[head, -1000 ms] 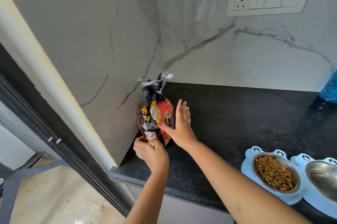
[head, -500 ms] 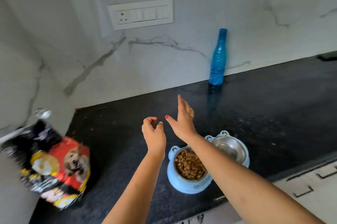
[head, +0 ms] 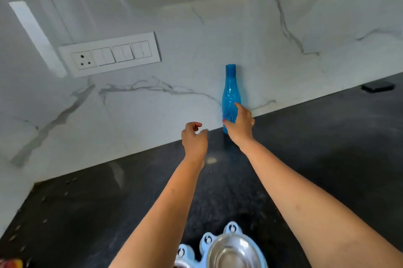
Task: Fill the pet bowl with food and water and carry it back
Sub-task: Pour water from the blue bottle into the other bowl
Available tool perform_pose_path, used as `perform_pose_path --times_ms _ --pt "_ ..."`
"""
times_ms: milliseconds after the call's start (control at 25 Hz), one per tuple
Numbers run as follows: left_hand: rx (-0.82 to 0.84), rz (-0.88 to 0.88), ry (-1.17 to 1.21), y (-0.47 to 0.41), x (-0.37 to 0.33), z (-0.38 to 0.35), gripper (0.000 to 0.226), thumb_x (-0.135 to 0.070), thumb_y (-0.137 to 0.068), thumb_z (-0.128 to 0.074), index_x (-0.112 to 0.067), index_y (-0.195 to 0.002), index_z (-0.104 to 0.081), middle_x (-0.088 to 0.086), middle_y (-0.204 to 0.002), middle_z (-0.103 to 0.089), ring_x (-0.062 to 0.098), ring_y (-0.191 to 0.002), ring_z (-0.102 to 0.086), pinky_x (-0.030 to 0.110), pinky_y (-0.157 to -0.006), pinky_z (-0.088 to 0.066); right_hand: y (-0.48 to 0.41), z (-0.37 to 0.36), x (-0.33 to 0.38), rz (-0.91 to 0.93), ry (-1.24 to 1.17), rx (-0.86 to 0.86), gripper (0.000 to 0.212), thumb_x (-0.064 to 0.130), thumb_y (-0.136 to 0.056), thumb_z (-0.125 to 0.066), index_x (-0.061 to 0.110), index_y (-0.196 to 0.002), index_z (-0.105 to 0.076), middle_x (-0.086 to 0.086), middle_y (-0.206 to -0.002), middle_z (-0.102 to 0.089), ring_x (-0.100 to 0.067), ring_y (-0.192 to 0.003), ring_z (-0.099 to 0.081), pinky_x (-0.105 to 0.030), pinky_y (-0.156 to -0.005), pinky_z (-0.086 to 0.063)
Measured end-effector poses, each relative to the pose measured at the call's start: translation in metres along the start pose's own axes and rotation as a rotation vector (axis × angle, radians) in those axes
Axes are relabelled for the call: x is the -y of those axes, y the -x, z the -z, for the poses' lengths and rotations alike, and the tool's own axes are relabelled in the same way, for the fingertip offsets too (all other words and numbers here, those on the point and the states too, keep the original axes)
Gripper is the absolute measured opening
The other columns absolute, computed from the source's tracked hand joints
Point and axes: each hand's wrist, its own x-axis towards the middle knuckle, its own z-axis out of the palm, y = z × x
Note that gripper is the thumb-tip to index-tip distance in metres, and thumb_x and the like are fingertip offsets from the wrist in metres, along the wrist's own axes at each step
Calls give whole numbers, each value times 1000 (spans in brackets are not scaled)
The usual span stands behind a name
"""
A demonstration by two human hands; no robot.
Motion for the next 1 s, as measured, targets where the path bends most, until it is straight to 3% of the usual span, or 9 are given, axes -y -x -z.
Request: perform_pose_path --times_ms 160,360,600,760,880,1000 --pt "-52 4 -49 -38 -26 -37 18 -11 -89 -56 -20 -103 -52 1 -114 -43 19 -103 -49 33 -88 -44 -83 10 0 9 39 13 77 24 -87 -68 14 -149 -23 -13 -149 -33 -32 -135 -32 -40 -111 -28" --pt "-99 43 -73 -61 -29 -68 17 -12 -89 -57 -22 -102 -52 4 -119 -47 24 -109 -51 45 -96 -48 -156 6 5 -30 17 92 96 37 -79 -75 19 -151 -14 -11 -153 -29 -35 -139 -27 -48 -111 -28" --pt "-113 135 -64 -48 -11 -73 16 -12 -89 -57 -23 -101 -53 6 -122 -49 28 -107 -54 37 -85 -48 -183 -2 0 -111 -138 115 77 33 -73 -79 24 -136 -36 -7 -137 -44 -32 -125 -40 -48 -105 -38" --pt "-138 169 -72 -40 -8 -59 17 -13 -89 -58 -23 -101 -53 6 -122 -49 25 -108 -53 37 -86 -49 -180 -8 9 -160 -285 91 63 28 -79 -74 21 -128 -35 -5 -127 -51 -32 -121 -42 -48 -98 -42" --pt "-151 175 -63 -34 -8 -49 16 -14 -90 -58 -23 -103 -54 8 -121 -51 24 -105 -54 33 -80 -49 -172 -6 14 -99 -79 129 69 37 -82 -70 31 -138 -31 -5 -130 -48 -34 -124 -39 -50 -95 -38" --pt "-153 171 -35 -23 -4 -42 14 -13 -90 -58 -21 -101 -55 12 -121 -52 21 -99 -54 30 -76 -45 -155 -9 16 0 147 166 56 37 -82 -67 23 -132 -44 -9 -131 -43 -36 -122 -39 -48 -92 -39"
